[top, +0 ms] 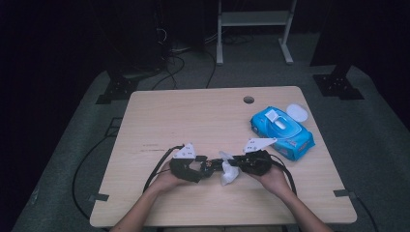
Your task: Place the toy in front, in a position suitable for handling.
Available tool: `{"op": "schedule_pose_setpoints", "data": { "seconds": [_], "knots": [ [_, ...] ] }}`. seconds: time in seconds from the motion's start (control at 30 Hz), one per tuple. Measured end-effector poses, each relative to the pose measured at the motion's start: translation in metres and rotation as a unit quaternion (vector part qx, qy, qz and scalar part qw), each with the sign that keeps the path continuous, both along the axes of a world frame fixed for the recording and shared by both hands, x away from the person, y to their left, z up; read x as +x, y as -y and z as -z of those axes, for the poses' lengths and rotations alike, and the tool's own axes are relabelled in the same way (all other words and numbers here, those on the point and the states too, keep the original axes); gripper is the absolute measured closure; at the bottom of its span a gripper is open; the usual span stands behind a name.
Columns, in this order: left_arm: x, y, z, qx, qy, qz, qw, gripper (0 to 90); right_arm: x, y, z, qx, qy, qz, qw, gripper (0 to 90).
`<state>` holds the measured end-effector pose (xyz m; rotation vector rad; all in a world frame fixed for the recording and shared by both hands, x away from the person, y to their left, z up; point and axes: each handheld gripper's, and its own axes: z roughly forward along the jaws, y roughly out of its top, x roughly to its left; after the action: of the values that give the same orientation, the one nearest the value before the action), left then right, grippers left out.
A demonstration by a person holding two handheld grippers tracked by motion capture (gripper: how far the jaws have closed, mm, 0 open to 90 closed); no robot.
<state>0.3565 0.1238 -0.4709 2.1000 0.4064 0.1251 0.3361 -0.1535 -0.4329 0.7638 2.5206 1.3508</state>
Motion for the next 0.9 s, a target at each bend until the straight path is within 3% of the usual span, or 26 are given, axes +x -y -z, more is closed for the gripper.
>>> {"op": "schedule_pose_setpoints", "data": {
  "seconds": [0.27, 0.5, 0.63, 0.73, 0.9],
  "knots": [
    [-0.006, 0.001, 0.000, 0.005, 0.030, 0.009, 0.9995, 30.3, -0.009, 0.001, 0.005, -0.004, 0.000, -0.004, 1.0000, 84.8],
    [-0.012, 0.004, -0.002, 0.031, 0.066, 0.008, 0.9973, 28.4, -0.017, 0.000, 0.013, -0.013, 0.001, -0.007, 0.9999, 84.7],
    [-0.012, 0.004, -0.003, 0.035, 0.068, 0.006, 0.9971, 27.5, -0.020, -0.002, 0.019, -0.035, 0.004, -0.005, 0.9994, 84.5],
    [-0.012, 0.004, -0.002, 0.038, 0.072, 0.003, 0.9967, 26.4, -0.019, -0.001, 0.021, -0.034, -0.001, -0.003, 0.9994, 84.4],
    [-0.010, 0.005, 0.001, 0.052, 0.057, 0.005, 0.9970, 18.8, -0.017, 0.000, 0.020, -0.025, -0.008, -0.004, 0.9997, 84.4]
  ]
}}
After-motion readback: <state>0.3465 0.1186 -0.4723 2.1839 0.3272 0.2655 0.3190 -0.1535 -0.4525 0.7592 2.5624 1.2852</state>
